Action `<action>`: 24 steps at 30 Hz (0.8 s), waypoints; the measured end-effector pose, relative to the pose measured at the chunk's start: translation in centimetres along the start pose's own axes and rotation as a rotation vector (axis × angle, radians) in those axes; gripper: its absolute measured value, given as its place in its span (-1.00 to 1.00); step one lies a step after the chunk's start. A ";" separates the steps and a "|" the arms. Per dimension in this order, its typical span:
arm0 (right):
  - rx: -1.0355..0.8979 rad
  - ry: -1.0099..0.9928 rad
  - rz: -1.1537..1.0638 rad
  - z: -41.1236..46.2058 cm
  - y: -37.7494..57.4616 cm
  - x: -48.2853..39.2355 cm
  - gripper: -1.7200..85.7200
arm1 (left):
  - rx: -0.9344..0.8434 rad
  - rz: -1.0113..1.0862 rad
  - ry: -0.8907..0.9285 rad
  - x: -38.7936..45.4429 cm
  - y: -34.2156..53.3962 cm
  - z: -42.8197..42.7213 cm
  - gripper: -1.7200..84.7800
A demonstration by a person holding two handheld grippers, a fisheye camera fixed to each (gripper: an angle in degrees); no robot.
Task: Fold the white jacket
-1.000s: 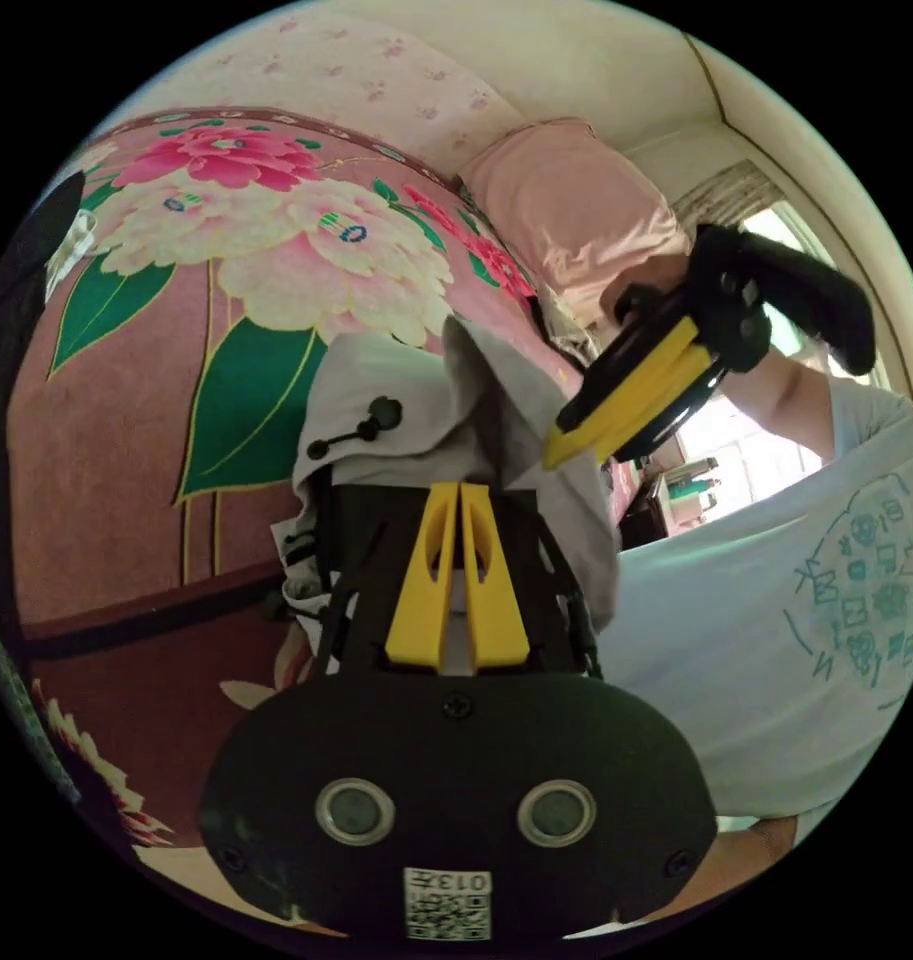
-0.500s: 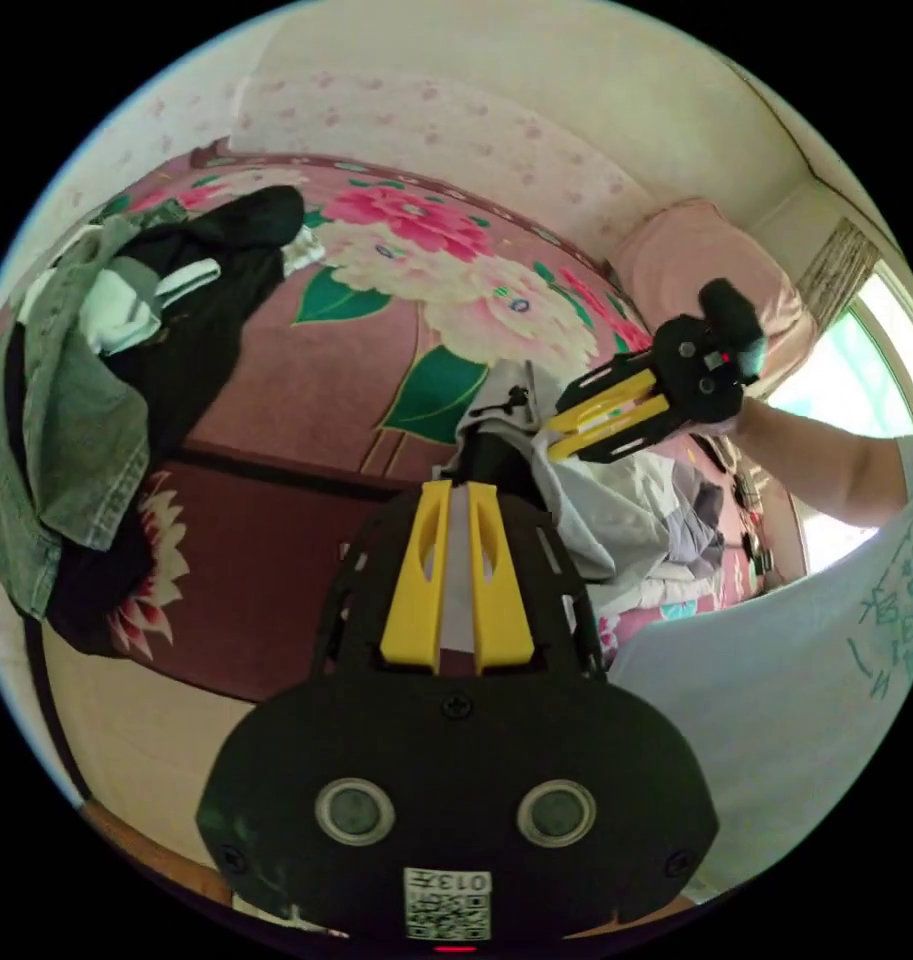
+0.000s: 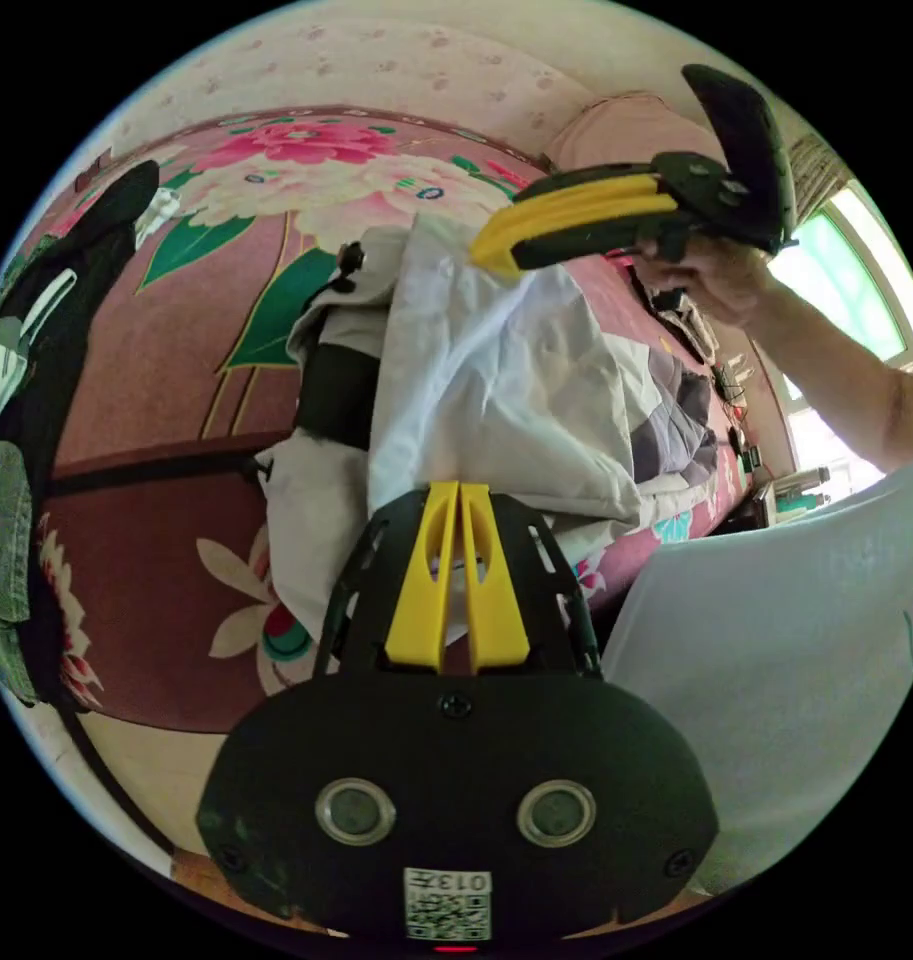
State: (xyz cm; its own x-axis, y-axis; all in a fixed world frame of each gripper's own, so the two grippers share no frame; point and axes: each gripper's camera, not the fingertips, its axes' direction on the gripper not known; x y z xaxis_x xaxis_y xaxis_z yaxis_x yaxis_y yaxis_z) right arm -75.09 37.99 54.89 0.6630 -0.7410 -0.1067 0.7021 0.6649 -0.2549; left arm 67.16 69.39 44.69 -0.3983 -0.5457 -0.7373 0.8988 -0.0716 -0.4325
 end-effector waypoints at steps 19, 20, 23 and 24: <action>0.069 0.099 0.220 -1.0 4.7 5.7 -0.96 | 0.159 -0.240 -0.188 -2.9 4.5 -7.6 -0.42; 0.041 0.087 0.210 0.3 4.3 6.0 -0.96 | 0.140 -0.248 -0.164 -3.4 4.3 -7.1 -0.42; -0.090 0.037 0.175 6.1 2.8 7.8 -0.95 | 0.026 -0.293 -0.080 -5.9 3.3 -4.3 -0.42; -0.120 -0.001 0.187 6.9 2.4 8.9 -0.94 | 0.000 -0.321 -0.012 -7.0 3.2 -3.5 -0.42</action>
State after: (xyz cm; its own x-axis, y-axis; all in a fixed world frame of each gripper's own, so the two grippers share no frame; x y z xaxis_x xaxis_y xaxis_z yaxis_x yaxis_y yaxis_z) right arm -65.73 33.64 59.96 0.7788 -0.6059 -0.1621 0.5312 0.7746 -0.3433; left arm 72.22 75.93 46.66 -0.6593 -0.5051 -0.5569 0.7276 -0.2418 -0.6420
